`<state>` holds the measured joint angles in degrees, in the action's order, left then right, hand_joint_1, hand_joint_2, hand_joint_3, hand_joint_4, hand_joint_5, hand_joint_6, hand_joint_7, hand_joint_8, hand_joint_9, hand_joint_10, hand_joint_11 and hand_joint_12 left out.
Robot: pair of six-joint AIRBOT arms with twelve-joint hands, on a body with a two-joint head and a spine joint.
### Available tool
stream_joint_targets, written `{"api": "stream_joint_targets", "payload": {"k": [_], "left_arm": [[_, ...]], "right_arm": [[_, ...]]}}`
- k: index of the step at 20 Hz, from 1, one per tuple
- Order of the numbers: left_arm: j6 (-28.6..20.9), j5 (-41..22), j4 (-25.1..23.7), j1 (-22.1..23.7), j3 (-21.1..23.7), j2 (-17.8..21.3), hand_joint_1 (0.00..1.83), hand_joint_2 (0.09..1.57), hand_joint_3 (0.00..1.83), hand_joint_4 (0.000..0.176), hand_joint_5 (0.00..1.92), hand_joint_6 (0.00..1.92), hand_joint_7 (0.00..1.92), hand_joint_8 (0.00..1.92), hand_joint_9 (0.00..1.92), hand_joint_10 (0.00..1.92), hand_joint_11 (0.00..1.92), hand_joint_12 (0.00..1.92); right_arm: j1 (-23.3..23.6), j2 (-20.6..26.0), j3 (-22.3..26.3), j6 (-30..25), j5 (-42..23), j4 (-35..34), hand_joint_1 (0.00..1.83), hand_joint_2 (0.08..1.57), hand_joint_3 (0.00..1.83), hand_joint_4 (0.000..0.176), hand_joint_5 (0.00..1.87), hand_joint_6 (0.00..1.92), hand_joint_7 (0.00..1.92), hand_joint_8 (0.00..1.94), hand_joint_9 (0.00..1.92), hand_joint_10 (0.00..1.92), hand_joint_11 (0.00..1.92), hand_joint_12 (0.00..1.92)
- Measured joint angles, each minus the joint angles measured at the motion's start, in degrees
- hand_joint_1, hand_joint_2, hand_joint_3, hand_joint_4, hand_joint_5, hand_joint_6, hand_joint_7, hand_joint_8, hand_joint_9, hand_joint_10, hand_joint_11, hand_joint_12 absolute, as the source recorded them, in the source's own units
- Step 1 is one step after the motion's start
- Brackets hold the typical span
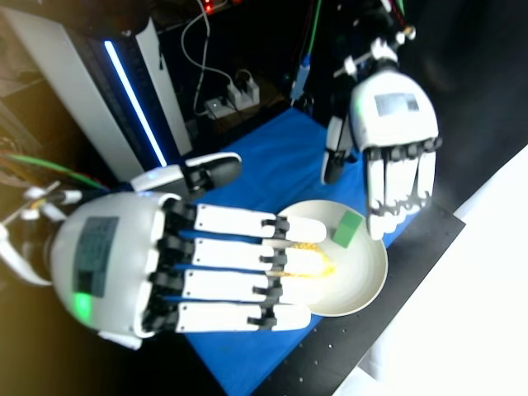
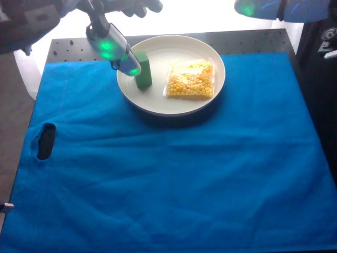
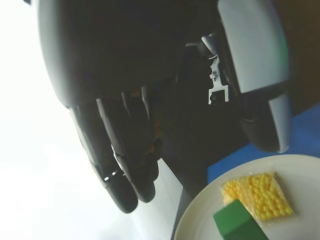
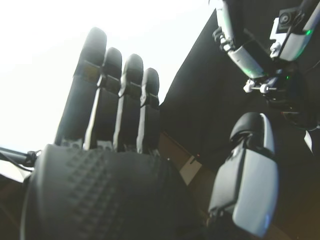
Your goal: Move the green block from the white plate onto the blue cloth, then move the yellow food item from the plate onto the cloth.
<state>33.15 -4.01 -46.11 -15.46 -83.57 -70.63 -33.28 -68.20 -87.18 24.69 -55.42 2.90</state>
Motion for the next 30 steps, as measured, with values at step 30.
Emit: {"api": "stream_joint_targets", "payload": {"k": [30], "left_arm": [[0.0, 1.2, 6.4, -5.4, -9.6, -8.2, 0.79, 0.84, 0.0, 0.0, 0.64, 0.01, 0.97, 0.01, 0.97, 0.06, 0.37, 1.35]], "right_arm": [[0.0, -0.7, 0.7, 0.0, 0.1, 2.0, 0.44, 0.89, 0.0, 0.0, 0.59, 0.0, 0.64, 0.0, 0.54, 0.0, 0.65, 0.02]]}}
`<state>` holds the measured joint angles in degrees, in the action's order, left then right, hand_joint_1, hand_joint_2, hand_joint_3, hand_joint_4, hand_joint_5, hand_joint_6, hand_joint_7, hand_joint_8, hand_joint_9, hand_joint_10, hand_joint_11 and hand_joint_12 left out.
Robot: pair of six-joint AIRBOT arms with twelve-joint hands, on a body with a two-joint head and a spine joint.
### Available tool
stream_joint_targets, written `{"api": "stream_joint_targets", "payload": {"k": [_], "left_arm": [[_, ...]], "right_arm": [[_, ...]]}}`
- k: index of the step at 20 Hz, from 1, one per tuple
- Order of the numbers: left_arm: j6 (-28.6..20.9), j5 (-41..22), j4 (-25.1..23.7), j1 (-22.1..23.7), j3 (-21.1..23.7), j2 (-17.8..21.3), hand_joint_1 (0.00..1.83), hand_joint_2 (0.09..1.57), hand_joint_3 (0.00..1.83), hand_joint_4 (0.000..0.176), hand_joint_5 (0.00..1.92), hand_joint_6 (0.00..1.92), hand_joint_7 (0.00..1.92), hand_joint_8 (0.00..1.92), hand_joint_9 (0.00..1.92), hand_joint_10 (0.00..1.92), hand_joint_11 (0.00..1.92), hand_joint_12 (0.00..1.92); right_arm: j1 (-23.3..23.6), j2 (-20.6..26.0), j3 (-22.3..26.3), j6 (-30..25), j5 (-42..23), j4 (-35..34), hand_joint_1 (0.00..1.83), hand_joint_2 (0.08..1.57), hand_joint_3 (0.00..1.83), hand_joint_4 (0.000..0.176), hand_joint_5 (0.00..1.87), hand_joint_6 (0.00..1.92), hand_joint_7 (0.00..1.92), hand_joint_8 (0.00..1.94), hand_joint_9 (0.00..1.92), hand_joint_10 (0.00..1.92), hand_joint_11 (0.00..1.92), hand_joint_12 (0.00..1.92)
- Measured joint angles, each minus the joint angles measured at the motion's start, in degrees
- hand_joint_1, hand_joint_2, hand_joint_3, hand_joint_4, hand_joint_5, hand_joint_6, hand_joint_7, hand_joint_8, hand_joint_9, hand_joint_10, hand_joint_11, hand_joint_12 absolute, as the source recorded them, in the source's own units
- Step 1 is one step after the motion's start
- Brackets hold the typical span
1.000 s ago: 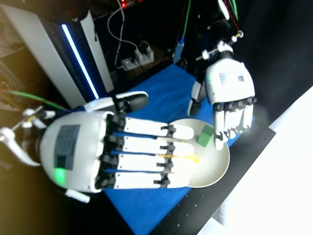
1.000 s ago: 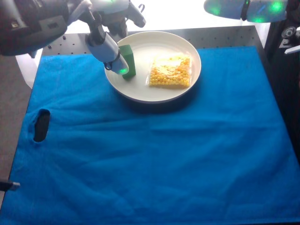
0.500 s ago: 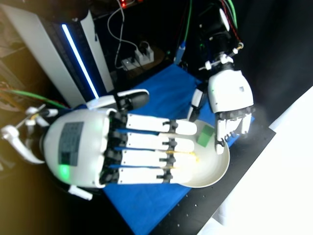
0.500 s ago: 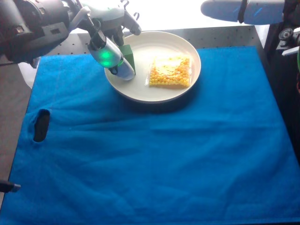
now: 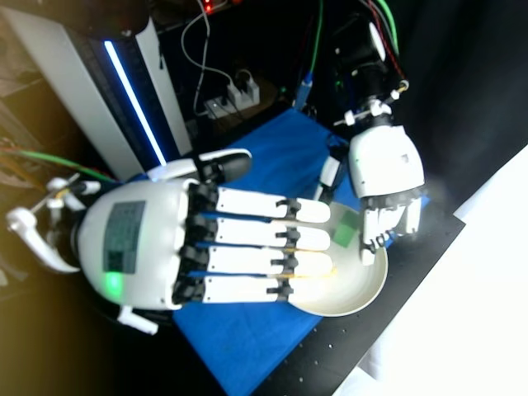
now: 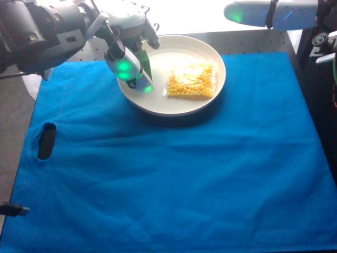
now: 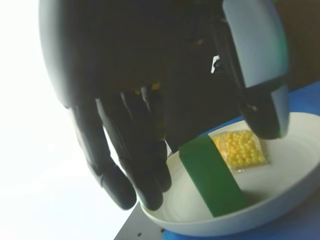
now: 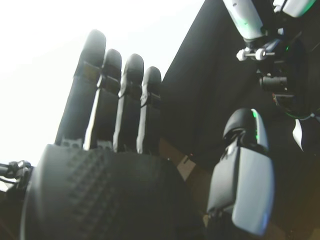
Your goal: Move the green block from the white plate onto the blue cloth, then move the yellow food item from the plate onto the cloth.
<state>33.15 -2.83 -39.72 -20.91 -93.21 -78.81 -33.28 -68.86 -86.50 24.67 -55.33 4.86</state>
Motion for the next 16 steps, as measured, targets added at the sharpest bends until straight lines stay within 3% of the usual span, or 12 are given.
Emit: {"api": "stream_joint_targets", "payload": {"k": [2, 3, 4, 5, 6, 7, 9, 11, 13, 16], "left_arm": [[0.0, -0.2, 0.5, 0.0, -0.3, -0.1, 0.92, 0.94, 0.01, 0.0, 0.75, 0.01, 0.99, 0.01, 0.91, 0.02, 0.36, 1.27], [0.0, -0.3, 0.8, -0.2, -0.5, -0.1, 1.09, 1.02, 0.0, 0.0, 0.83, 0.01, 1.13, 0.02, 1.18, 0.12, 0.69, 1.25], [0.0, -0.3, 0.9, -0.3, -0.6, -0.1, 1.09, 1.02, 0.0, 0.0, 0.83, 0.01, 1.13, 0.02, 1.18, 0.12, 0.69, 1.25], [0.0, -0.4, 1.3, -0.5, -0.8, -0.2, 1.31, 1.05, 0.0, 0.0, 0.86, 0.02, 1.14, 0.58, 1.26, 0.17, 0.78, 1.24], [0.0, -0.5, 1.8, -0.8, -1.0, -0.3, 1.27, 1.09, 0.0, 0.0, 0.95, 0.77, 1.04, 0.87, 1.3, 0.2, 0.81, 1.28], [0.0, -0.6, 2.0, -0.8, -1.1, -0.3, 1.26, 1.1, 0.0, 0.0, 0.96, 0.92, 1.02, 0.94, 1.33, 0.25, 0.79, 1.35], [-0.1, -0.8, 2.7, -1.0, -1.5, -0.4, 1.27, 1.08, 0.0, 0.0, 1.03, 0.85, 1.07, 0.89, 1.15, 0.97, 0.74, 1.67], [-0.1, -1.1, 3.8, -1.5, -2.0, -0.6, 1.28, 1.07, 0.0, 0.0, 1.04, 0.84, 1.08, 0.86, 1.14, 0.99, 0.73, 1.56], [-0.2, -1.3, 3.8, -1.5, -2.0, -0.6, 1.27, 1.08, 0.0, 0.0, 1.03, 0.85, 1.07, 0.89, 1.16, 1.06, 0.84, 1.63], [-0.2, -1.4, 4.1, -1.5, -2.0, -0.6, 1.27, 1.08, 0.0, 0.0, 1.02, 0.87, 1.07, 0.89, 1.16, 1.04, 0.86, 1.57]], "right_arm": [[0.0, -0.2, 0.0, 0.0, -0.1, 0.0, 0.45, 0.9, 0.0, 0.0, 0.61, 0.01, 0.65, 0.0, 0.54, 0.0, 0.64, 0.01], [0.0, -0.3, 0.0, 0.0, 0.0, 0.2, 0.46, 0.9, 0.0, 0.0, 0.62, 0.01, 0.65, 0.0, 0.55, 0.0, 0.63, 0.01], [0.0, -0.3, 0.0, 0.0, 0.0, 0.2, 0.46, 0.9, 0.0, 0.0, 0.62, 0.01, 0.65, 0.0, 0.55, 0.0, 0.63, 0.01], [0.0, -0.4, 0.0, 0.0, -0.1, 0.1, 0.45, 0.9, 0.0, 0.0, 0.63, 0.01, 0.65, 0.0, 0.54, 0.0, 0.63, 0.01], [0.0, -0.5, 0.0, 0.0, -0.1, 0.2, 0.46, 0.89, 0.0, 0.0, 0.63, 0.01, 0.65, 0.0, 0.54, 0.0, 0.63, 0.0], [0.0, -0.6, 0.0, 0.0, 0.0, 0.3, 0.45, 0.89, 0.0, 0.0, 0.62, 0.01, 0.66, 0.0, 0.55, 0.0, 0.64, 0.01], [0.0, -0.6, 0.0, 0.0, 0.0, 0.4, 0.43, 0.89, 0.0, 0.0, 0.63, 0.01, 0.67, 0.01, 0.56, 0.01, 0.66, 0.02], [0.0, -0.6, 0.0, 0.0, 0.0, 0.3, 0.43, 0.89, 0.0, 0.0, 0.63, 0.01, 0.67, 0.01, 0.56, 0.01, 0.66, 0.02], [0.0, -0.7, 0.0, 0.0, 0.0, 0.3, 0.41, 0.89, 0.0, 0.0, 0.61, 0.0, 0.66, 0.0, 0.56, 0.0, 0.66, 0.01], [0.0, -0.7, 0.0, 0.0, 0.0, 0.7, 0.43, 0.89, 0.0, 0.0, 0.62, 0.01, 0.65, 0.0, 0.55, 0.0, 0.65, 0.01]]}}
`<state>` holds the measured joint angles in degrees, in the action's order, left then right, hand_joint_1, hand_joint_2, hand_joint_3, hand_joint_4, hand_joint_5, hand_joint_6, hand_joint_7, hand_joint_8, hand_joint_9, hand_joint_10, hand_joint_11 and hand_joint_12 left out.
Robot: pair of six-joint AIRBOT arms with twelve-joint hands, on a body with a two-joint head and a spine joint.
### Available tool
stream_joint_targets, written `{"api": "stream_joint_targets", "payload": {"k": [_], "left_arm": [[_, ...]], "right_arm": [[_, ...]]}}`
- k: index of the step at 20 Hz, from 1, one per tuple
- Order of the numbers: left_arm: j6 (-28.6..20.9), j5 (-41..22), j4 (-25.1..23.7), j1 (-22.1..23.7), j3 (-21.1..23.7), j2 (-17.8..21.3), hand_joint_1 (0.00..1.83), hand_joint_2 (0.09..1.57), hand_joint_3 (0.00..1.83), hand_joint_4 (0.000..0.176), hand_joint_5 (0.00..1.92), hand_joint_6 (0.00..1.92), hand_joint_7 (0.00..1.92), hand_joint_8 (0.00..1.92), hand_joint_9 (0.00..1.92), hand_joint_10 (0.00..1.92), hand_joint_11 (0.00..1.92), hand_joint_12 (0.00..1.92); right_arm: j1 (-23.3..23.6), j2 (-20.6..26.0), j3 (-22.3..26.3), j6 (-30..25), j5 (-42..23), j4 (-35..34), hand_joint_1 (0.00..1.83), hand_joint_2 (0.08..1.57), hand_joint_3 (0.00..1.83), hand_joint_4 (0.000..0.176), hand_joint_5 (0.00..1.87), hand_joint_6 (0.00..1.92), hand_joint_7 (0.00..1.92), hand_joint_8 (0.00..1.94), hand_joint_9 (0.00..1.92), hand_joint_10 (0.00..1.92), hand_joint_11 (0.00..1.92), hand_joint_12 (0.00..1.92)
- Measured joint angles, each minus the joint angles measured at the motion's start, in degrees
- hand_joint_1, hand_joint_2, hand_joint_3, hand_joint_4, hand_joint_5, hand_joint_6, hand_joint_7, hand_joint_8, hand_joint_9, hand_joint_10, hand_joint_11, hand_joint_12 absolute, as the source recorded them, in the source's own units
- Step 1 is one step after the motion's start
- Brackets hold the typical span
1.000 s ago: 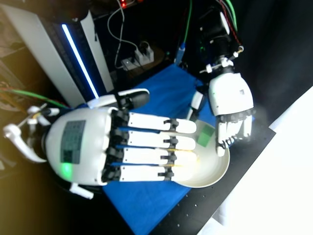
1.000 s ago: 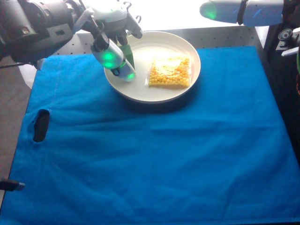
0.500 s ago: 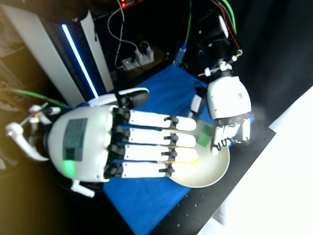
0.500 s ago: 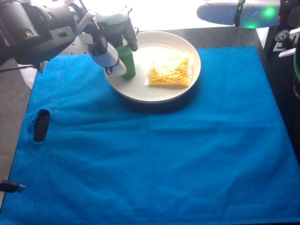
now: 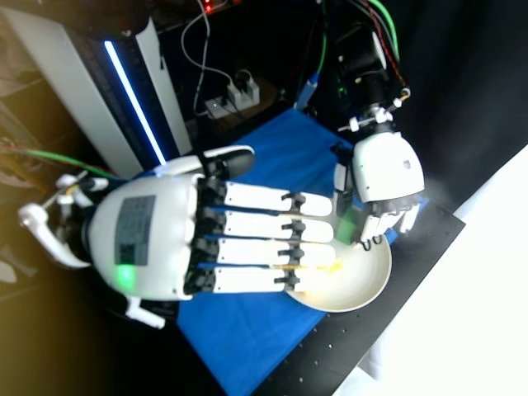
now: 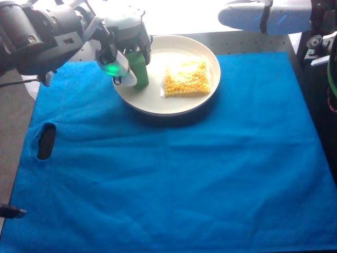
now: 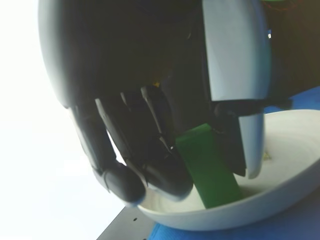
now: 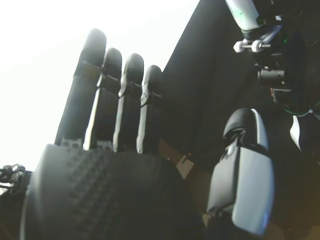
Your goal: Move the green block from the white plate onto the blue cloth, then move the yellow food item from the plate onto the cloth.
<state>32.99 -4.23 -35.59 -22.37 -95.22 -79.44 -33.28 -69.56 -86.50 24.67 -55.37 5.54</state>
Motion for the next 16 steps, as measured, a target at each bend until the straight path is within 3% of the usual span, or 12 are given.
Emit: {"api": "stream_joint_targets", "payload": {"k": [2, 3, 4, 5, 6, 7, 9, 10, 13, 16], "left_arm": [[0.0, -0.1, 0.1, 0.0, 0.0, 0.0, 1.27, 1.08, 0.0, 0.0, 0.97, 0.84, 1.15, 0.86, 1.19, 0.55, 0.87, 1.19], [0.0, -0.2, 0.3, 0.1, 0.0, 0.0, 1.36, 1.07, 0.0, 0.0, 0.98, 0.82, 1.09, 0.75, 1.15, 0.91, 0.88, 1.06], [0.0, -0.3, 1.0, 0.3, 0.5, 0.5, 1.37, 1.08, 0.0, 0.0, 1.0, 0.85, 1.02, 0.79, 1.08, 1.07, 0.91, 0.93], [0.0, -0.5, 1.4, 0.6, 1.0, 0.9, 1.37, 1.08, 0.0, 0.0, 1.0, 0.85, 1.02, 0.79, 1.08, 1.07, 0.91, 0.93], [0.0, -1.3, 1.7, 1.0, 1.9, 1.8, 1.26, 1.1, 0.0, 0.0, 0.99, 0.83, 1.02, 1.01, 1.05, 0.75, 0.9, 0.97], [0.0, -2.4, 2.0, 1.7, 3.0, 3.2, 1.26, 1.14, 0.0, 0.0, 0.92, 0.83, 0.97, 1.23, 1.08, 0.86, 0.86, 1.25], [0.0, -4.2, 2.0, 2.5, 5.5, 5.7, 1.25, 1.16, 0.0, 0.0, 0.85, 0.93, 0.96, 1.24, 1.09, 0.84, 0.88, 1.19], [0.0, -5.3, 2.0, 2.8, 7.0, 7.3, 1.25, 1.17, 0.0, 0.0, 0.87, 0.84, 0.93, 1.33, 1.11, 0.96, 0.94, 1.15], [0.1, -5.9, -2.5, 4.2, 11.9, 11.2, 1.27, 1.12, 0.0, 0.0, 0.99, 0.68, 0.99, 1.21, 1.08, 0.93, 0.97, 1.03], [0.0, -7.9, -7.8, 5.2, 17.6, 15.4, 1.28, 1.08, 0.0, 0.0, 1.08, 0.6, 1.08, 1.04, 1.18, 0.6, 1.03, 0.84]], "right_arm": [[0.0, 0.0, 0.0, 0.0, 0.0, 0.0, 0.43, 0.89, 0.0, 0.0, 0.63, 0.01, 0.65, 0.0, 0.55, 0.0, 0.64, 0.01], [0.0, 0.0, 0.0, 0.0, 0.0, 0.0, 0.44, 0.9, 0.0, 0.0, 0.63, 0.01, 0.63, 0.0, 0.54, 0.0, 0.63, 0.0], [0.0, 0.0, 0.0, 0.0, 0.0, 0.0, 0.46, 0.9, 0.0, 0.0, 0.62, 0.0, 0.62, 0.0, 0.54, 0.0, 0.62, 0.0], [0.0, 0.0, 0.0, 0.0, 0.0, 0.0, 0.46, 0.9, 0.0, 0.0, 0.62, 0.0, 0.62, 0.0, 0.54, 0.0, 0.62, 0.0], [0.0, 0.0, 0.0, 0.0, 0.0, 0.0, 0.46, 0.91, 0.01, 0.0, 0.6, 0.0, 0.62, 0.0, 0.54, 0.0, 0.63, 0.0], [0.0, 0.0, 0.0, 0.0, 0.0, 0.0, 0.44, 0.91, 0.0, 0.0, 0.59, 0.0, 0.61, 0.0, 0.55, 0.01, 0.65, 0.01], [0.0, 0.0, 0.1, 0.0, 0.0, 0.1, 0.45, 0.9, 0.0, 0.0, 0.6, 0.0, 0.62, 0.0, 0.57, 0.01, 0.66, 0.02], [0.0, 0.0, 0.0, 0.0, 0.0, 0.0, 0.46, 0.89, 0.0, 0.0, 0.61, 0.0, 0.64, 0.01, 0.59, 0.02, 0.66, 0.02], [0.0, 0.0, 0.1, 0.0, 0.0, 0.0, 0.46, 0.87, 0.0, 0.0, 0.58, 0.0, 0.63, 0.0, 0.59, 0.01, 0.65, 0.01], [0.0, 0.0, 0.1, 0.0, 0.0, 0.0, 0.44, 0.91, 0.01, 0.0, 0.6, 0.01, 0.54, 0.0, 0.54, 0.0, 0.6, 0.0]]}}
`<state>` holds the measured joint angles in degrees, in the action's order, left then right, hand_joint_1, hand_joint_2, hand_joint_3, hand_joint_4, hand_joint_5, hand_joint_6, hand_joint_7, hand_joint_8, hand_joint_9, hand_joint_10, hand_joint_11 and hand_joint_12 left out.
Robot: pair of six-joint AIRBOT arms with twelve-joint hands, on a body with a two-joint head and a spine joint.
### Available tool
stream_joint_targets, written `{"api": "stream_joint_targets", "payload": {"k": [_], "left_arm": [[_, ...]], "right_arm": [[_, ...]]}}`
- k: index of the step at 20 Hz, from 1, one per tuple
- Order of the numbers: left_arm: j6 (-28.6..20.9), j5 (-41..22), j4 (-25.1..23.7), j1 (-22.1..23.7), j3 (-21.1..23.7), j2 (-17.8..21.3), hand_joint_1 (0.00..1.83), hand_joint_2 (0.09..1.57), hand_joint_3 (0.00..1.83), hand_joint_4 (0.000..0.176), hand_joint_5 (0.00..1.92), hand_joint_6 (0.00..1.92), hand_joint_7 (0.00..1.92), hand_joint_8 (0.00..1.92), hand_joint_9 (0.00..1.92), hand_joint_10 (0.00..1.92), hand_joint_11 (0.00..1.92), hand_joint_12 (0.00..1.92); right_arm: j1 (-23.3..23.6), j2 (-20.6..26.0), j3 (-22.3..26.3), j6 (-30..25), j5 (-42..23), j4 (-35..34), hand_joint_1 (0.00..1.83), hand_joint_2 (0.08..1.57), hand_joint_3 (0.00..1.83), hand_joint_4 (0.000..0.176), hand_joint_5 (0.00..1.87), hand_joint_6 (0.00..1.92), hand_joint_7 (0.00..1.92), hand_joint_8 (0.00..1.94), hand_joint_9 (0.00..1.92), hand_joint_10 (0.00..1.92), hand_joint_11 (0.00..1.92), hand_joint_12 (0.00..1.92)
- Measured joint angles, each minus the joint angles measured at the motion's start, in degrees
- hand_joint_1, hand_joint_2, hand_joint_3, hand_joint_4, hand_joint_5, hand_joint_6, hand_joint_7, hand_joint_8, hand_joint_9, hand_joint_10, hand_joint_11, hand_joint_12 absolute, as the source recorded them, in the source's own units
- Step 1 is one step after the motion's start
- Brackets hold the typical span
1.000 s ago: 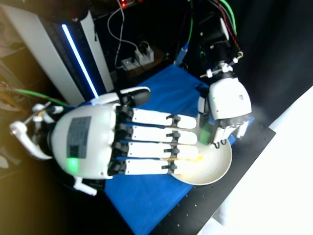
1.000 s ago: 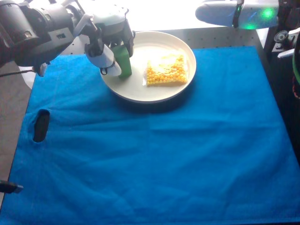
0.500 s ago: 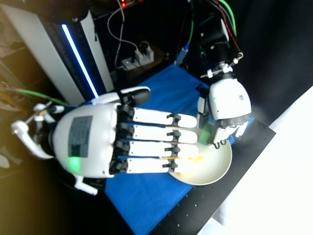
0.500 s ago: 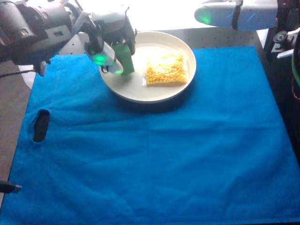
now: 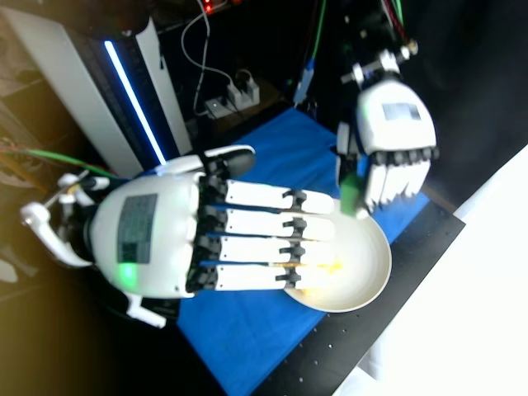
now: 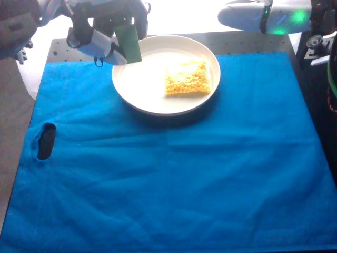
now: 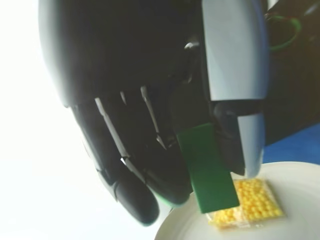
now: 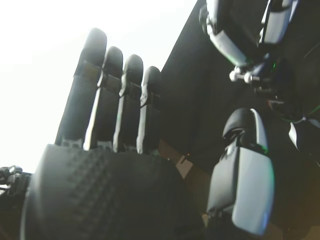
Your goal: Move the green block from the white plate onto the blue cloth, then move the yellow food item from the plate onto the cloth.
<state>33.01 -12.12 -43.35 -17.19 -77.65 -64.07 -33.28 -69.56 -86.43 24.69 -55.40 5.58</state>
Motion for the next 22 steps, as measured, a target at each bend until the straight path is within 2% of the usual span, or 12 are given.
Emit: {"api": "stream_joint_targets", "payload": {"k": [1, 3, 5, 6, 7, 8, 9, 12, 13, 16, 20, 22], "left_arm": [[0.0, -0.7, -1.1, 0.0, 1.6, 1.1, 1.27, 1.08, 0.0, 0.0, 1.05, 0.65, 1.08, 1.04, 1.19, 0.53, 1.02, 0.83], [0.0, -2.4, -1.8, -0.3, 4.0, 3.1, 1.25, 1.13, 0.0, 0.0, 0.97, 0.79, 0.94, 1.25, 1.02, 0.68, 0.85, 1.09], [0.0, -4.7, -2.1, -1.4, 6.4, 5.2, 1.24, 1.14, 0.0, 0.0, 0.94, 0.83, 0.94, 1.27, 0.94, 0.81, 0.82, 1.08], [0.0, -5.4, -2.3, -2.0, 7.6, 6.3, 1.22, 1.2, 0.0, 0.0, 0.8, 1.03, 0.86, 1.41, 0.83, 0.9, 0.74, 1.19], [0.0, -6.0, -2.5, -2.6, 8.7, 7.2, 1.22, 1.23, 0.0, 0.0, 0.74, 1.11, 0.81, 1.5, 0.76, 1.06, 0.71, 1.33], [0.0, -6.8, -2.6, -3.2, 9.9, 8.0, 1.19, 1.28, 0.0, 0.0, 0.67, 1.13, 0.72, 1.65, 0.71, 1.49, 0.74, 1.65], [0.0, -7.7, -2.9, -3.8, 10.9, 8.9, 1.19, 1.28, 0.0, 0.0, 0.67, 1.13, 0.72, 1.67, 0.7, 1.59, 0.75, 1.71], [-0.4, -11.1, -3.2, -5.2, 14.0, 11.9, 1.22, 1.22, 0.0, 0.0, 0.76, 1.06, 0.82, 1.48, 0.76, 1.16, 0.69, 1.38], [-4.4, -12.3, -6.3, -5.3, 14.3, 12.6, 1.22, 1.2, 0.0, 0.0, 0.81, 1.01, 0.85, 1.42, 0.8, 1.04, 0.71, 1.31], [-24.7, -15.3, -25.0, -3.3, 13.1, 12.9, 1.25, 1.15, 0.0, 0.0, 0.92, 0.83, 0.93, 1.31, 0.93, 1.03, 0.77, 1.46], [-26.9, -18.9, -26.0, -4.6, 15.2, 14.8, 1.26, 1.09, 0.0, 0.0, 1.06, 0.64, 1.05, 1.08, 0.99, 0.88, 0.75, 1.46], [-27.0, -19.7, -26.5, -5.2, 15.7, 15.4, 1.16, 1.08, 0.0, 0.0, 1.08, 0.76, 0.91, 1.21, 0.8, 1.56, 0.67, 1.87]], "right_arm": [[0.0, 0.0, 0.0, 0.0, 0.0, -0.1, 0.43, 0.91, 0.01, 0.0, 0.6, 0.0, 0.55, 0.01, 0.53, 0.0, 0.6, 0.0], [0.0, 0.0, 0.0, 0.0, 0.0, -0.1, 0.51, 0.93, 0.01, 0.0, 0.62, 0.01, 0.61, 0.02, 0.57, 0.01, 0.62, 0.01], [0.0, 0.0, 0.1, 0.0, 0.0, -0.1, 0.53, 0.94, 0.01, 0.0, 0.63, 0.01, 0.61, 0.01, 0.56, 0.0, 0.62, 0.01], [0.0, 0.0, 0.1, 0.0, 0.0, -0.1, 0.57, 0.95, 0.01, 0.0, 0.64, 0.01, 0.63, 0.02, 0.61, 0.02, 0.68, 0.03], [0.0, 0.0, 0.1, 0.0, 0.0, -0.1, 0.57, 0.95, 0.01, 0.0, 0.65, 0.01, 0.64, 0.01, 0.6, 0.01, 0.65, 0.02], [0.0, 0.0, 0.2, 0.0, 0.0, -0.1, 0.41, 1.01, 0.03, 0.0, 0.58, 0.01, 0.6, 0.0, 0.55, 0.0, 0.66, 0.03], [0.0, 0.0, 0.2, 0.0, 0.0, -0.1, 0.37, 1.05, 0.01, 0.0, 0.57, 0.0, 0.58, 0.0, 0.53, 0.0, 0.65, 0.02], [0.0, 0.0, 0.3, 0.0, 0.0, -0.2, 0.35, 1.08, 0.01, 0.0, 0.59, 0.02, 0.61, 0.01, 0.55, 0.01, 0.7, 0.04], [0.0, 0.0, 0.3, 0.0, 0.0, -0.2, 0.37, 1.07, 0.01, 0.0, 0.6, 0.01, 0.62, 0.01, 0.56, 0.01, 0.7, 0.05], [0.0, -0.2, 0.3, 0.0, 0.0, 0.0, 0.39, 1.06, 0.0, 0.0, 0.54, 0.0, 0.62, 0.01, 0.56, 0.01, 0.69, 0.06], [0.0, -0.3, 0.3, 0.0, 0.0, -0.2, 0.39, 1.07, 0.0, 0.0, 0.53, 0.0, 0.63, 0.01, 0.57, 0.01, 0.71, 0.08], [0.0, -0.3, 0.3, 0.0, 0.0, -0.4, 0.38, 1.07, 0.0, 0.0, 0.5, 0.01, 0.62, 0.01, 0.58, 0.0, 0.45, 0.71]]}}
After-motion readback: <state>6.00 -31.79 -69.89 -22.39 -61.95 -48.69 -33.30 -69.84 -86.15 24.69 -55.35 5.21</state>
